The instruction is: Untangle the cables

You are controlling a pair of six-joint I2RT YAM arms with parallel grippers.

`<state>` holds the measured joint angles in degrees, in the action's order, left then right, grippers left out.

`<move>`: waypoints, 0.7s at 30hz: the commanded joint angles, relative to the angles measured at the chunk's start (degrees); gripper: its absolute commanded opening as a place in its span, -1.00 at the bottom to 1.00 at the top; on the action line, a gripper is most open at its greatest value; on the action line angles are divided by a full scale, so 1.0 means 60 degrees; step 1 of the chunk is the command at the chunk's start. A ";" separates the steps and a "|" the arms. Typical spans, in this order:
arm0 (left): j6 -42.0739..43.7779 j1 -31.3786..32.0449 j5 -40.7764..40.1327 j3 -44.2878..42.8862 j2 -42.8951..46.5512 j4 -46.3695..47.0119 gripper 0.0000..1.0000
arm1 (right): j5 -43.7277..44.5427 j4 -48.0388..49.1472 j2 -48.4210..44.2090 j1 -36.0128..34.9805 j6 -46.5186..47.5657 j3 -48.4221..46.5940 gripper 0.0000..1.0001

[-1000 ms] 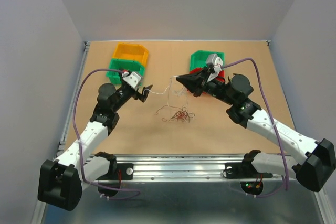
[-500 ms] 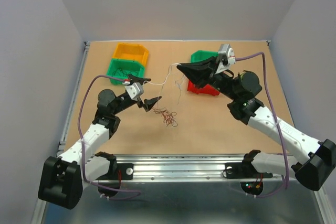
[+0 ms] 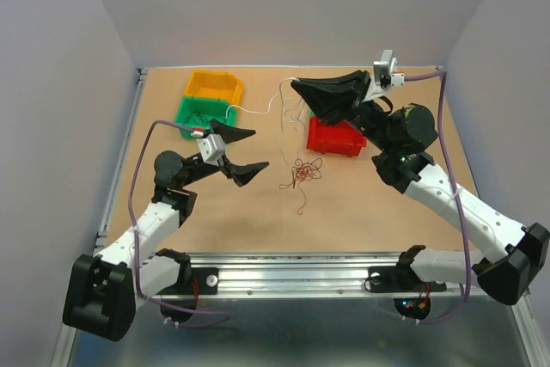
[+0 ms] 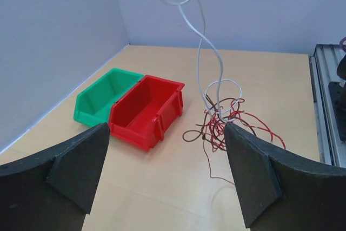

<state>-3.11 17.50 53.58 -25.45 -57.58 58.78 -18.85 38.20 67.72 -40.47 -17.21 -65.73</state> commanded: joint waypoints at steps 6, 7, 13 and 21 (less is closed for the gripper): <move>-0.0709 0.0204 -0.0187 0.0185 0.0531 0.1319 0.98 | 0.0578 0.0987 0.0226 -0.0008 -0.0412 -0.0470 -0.99; -0.0813 0.0219 -0.0026 0.0141 0.0298 0.1408 0.98 | 0.0593 0.1002 0.0255 -0.0008 -0.0427 -0.0484 -0.99; -0.0742 0.0585 -0.0476 -0.0152 -0.0698 0.1643 0.86 | 0.0388 0.1178 0.0490 -0.0023 -0.0690 -0.0631 -0.99; 0.0064 0.0629 -0.1636 -0.0665 -0.1623 0.0588 0.29 | 0.0344 0.1339 0.0754 -0.0023 -0.0881 -0.1114 -0.99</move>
<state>-5.56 20.99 45.98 -27.03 -67.20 61.43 -16.58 41.47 72.58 -40.47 -21.28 -66.74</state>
